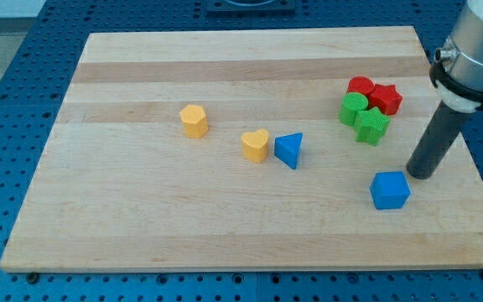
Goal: Move blue cube closer to blue triangle
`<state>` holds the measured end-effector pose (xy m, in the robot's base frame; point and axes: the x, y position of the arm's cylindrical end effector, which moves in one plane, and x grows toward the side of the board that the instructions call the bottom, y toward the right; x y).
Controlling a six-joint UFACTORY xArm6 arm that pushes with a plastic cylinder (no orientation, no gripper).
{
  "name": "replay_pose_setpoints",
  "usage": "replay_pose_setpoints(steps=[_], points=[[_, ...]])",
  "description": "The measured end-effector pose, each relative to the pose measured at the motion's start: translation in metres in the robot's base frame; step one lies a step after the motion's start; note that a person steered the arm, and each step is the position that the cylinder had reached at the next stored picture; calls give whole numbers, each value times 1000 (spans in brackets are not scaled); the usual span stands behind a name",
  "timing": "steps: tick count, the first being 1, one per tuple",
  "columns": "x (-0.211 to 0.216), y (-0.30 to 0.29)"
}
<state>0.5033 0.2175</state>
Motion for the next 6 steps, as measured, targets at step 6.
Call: replay_pose_setpoints(steps=[6], points=[[19,-117]])
